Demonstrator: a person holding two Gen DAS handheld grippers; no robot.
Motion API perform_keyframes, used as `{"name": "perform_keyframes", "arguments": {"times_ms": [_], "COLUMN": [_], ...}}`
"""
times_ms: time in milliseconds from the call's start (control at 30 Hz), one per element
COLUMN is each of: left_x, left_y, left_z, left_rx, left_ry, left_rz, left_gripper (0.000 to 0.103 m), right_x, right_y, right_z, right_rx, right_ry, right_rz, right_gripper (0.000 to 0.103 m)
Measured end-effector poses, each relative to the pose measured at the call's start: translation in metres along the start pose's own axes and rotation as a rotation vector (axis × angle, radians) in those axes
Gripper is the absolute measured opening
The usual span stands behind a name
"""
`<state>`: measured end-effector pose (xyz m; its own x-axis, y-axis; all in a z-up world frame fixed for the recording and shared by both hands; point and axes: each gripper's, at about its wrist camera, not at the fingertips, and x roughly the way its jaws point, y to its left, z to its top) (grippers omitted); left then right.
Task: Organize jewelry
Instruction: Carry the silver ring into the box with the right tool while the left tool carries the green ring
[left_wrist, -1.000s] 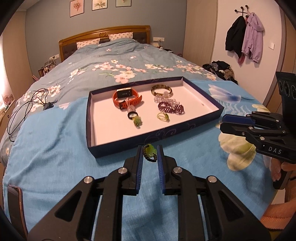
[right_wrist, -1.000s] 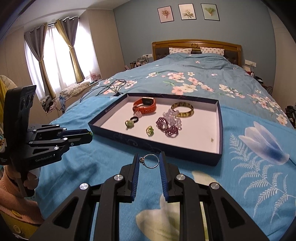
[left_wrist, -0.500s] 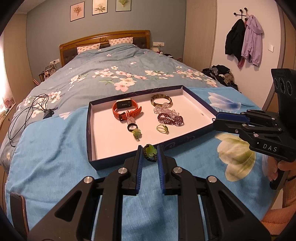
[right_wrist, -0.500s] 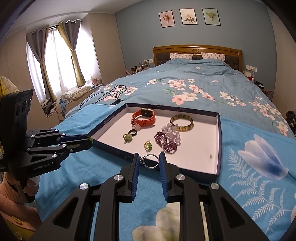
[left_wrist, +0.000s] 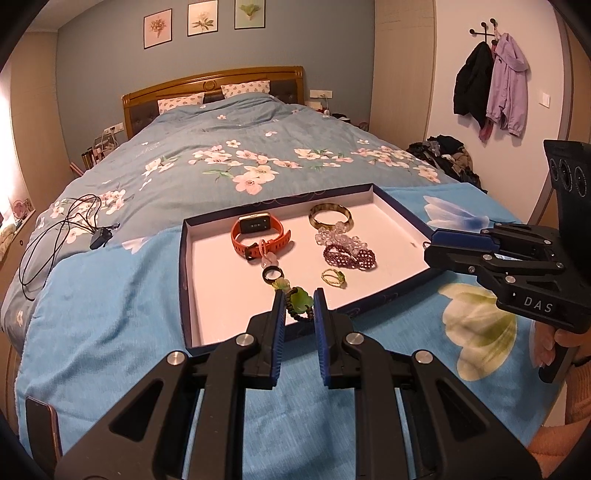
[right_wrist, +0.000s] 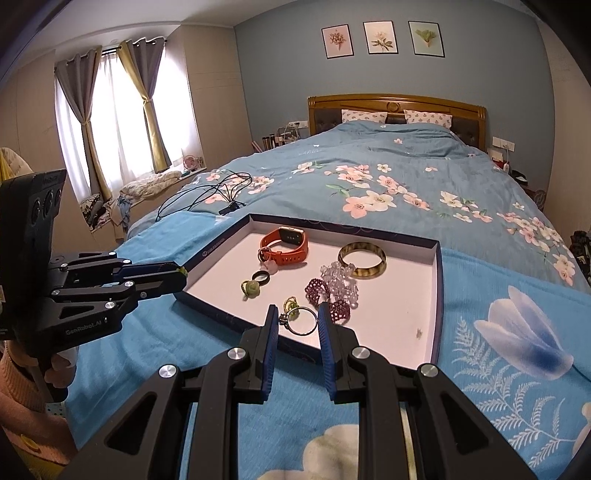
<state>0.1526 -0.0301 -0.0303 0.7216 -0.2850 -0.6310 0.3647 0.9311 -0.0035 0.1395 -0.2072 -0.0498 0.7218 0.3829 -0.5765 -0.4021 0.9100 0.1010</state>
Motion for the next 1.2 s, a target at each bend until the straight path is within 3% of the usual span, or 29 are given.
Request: {"name": "perform_keyframes", "arguments": {"times_ms": [1200], "left_x": [0.036], "left_y": [0.007], "left_z": [0.023], "left_rx": [-0.018], "left_ry": [0.012], "left_rz": [0.021], "left_gripper": [0.016], "right_x": [0.028], "right_y": [-0.015], "right_z": [0.018], "right_rx": [0.032], "right_ry": [0.013], "right_rz": [0.013], "right_gripper": [0.020]}}
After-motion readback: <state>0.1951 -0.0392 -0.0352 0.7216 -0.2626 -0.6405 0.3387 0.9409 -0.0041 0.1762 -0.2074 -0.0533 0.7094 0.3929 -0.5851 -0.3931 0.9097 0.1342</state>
